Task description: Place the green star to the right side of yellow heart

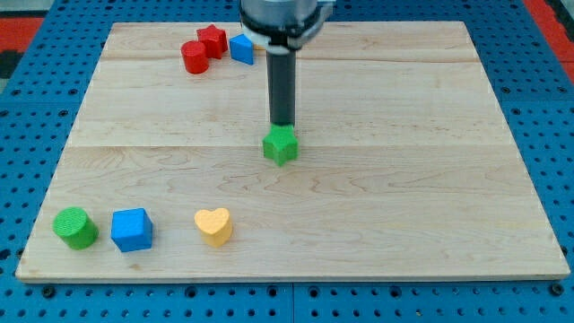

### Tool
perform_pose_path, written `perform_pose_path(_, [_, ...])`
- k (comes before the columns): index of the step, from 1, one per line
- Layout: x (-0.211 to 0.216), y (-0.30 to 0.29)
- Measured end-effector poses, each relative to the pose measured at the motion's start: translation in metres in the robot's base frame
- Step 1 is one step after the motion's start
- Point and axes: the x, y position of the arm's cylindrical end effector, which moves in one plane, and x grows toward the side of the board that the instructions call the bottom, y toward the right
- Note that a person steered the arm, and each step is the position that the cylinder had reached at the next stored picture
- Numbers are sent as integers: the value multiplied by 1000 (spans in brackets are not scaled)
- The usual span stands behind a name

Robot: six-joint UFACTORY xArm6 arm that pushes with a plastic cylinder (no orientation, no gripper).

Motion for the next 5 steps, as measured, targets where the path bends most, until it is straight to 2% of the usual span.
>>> perform_pose_path(2, [60,-16])
perform_pose_path(4, [76,-44])
perform_pose_path(5, [93,-19])
